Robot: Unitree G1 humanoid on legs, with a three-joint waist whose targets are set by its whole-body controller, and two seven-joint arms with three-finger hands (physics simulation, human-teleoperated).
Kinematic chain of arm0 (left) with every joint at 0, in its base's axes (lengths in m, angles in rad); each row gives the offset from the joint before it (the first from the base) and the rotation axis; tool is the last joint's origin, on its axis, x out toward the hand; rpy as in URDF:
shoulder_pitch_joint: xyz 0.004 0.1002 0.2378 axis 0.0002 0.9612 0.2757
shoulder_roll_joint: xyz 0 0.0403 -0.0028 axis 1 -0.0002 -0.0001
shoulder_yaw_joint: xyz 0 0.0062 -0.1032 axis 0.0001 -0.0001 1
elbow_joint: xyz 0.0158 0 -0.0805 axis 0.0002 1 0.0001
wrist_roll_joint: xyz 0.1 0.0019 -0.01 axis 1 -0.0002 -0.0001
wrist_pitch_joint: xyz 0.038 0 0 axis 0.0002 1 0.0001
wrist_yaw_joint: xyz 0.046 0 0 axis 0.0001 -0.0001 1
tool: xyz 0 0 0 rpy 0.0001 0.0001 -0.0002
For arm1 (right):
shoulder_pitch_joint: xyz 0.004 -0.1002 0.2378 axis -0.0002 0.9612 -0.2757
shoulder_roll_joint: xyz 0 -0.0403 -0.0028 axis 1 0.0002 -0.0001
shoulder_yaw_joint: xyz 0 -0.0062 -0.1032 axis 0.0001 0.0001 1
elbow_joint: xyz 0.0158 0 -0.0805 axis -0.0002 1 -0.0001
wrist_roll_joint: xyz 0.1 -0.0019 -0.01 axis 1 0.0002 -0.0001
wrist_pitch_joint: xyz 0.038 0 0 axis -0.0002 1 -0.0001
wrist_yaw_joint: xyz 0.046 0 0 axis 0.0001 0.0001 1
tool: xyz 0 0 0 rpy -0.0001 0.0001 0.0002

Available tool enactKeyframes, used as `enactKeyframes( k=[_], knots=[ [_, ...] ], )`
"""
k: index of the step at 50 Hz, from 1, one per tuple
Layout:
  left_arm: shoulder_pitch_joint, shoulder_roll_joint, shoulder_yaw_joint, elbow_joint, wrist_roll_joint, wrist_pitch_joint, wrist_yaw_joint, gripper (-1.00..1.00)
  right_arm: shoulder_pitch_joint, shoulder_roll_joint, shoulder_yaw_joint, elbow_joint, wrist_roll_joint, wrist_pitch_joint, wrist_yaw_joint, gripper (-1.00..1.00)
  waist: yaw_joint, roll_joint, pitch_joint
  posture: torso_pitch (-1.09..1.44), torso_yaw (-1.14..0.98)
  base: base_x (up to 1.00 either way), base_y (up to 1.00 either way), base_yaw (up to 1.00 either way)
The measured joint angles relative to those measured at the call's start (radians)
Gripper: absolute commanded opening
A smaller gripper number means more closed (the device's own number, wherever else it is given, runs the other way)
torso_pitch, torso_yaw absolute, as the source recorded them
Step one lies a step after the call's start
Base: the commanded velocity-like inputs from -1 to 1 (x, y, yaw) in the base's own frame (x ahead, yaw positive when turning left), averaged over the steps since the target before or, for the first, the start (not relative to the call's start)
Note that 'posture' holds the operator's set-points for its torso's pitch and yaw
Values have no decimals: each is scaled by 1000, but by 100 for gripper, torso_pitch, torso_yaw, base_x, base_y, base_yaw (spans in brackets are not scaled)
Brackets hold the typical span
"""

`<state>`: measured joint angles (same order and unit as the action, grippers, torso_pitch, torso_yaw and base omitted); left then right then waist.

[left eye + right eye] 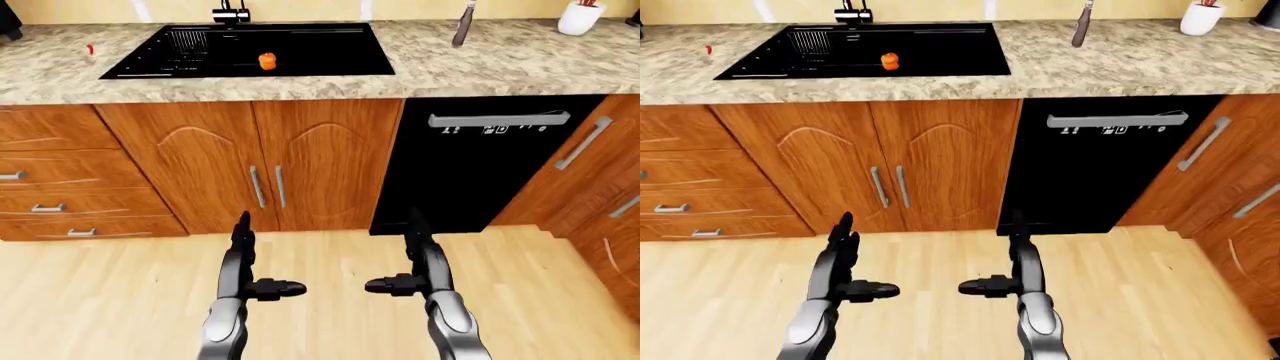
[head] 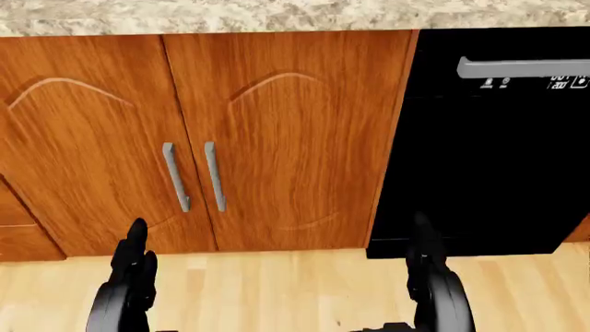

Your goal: Turn the sink spout to the right.

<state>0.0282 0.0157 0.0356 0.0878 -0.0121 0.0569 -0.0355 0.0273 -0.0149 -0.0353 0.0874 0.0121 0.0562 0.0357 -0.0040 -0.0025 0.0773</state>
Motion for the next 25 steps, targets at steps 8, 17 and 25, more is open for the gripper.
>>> enactKeyframes(
  k=[8,17,25],
  knots=[
    [12,-8,-27,-42,19,-64,-2,100,-10,-3,10,-33,-25,-30,-4,100,9,-9,-54,0,0,0,0,0],
    [23,-5,-14,-93,16,-38,1,100,8,-1,9,-75,-32,-8,4,100,8,-5,-64,0,0,0,0,0],
    [25,-3,-15,-100,16,-27,-8,100,5,-3,13,-63,-53,-1,-1,100,7,-2,-72,0,0,0,4,0]
  ],
)
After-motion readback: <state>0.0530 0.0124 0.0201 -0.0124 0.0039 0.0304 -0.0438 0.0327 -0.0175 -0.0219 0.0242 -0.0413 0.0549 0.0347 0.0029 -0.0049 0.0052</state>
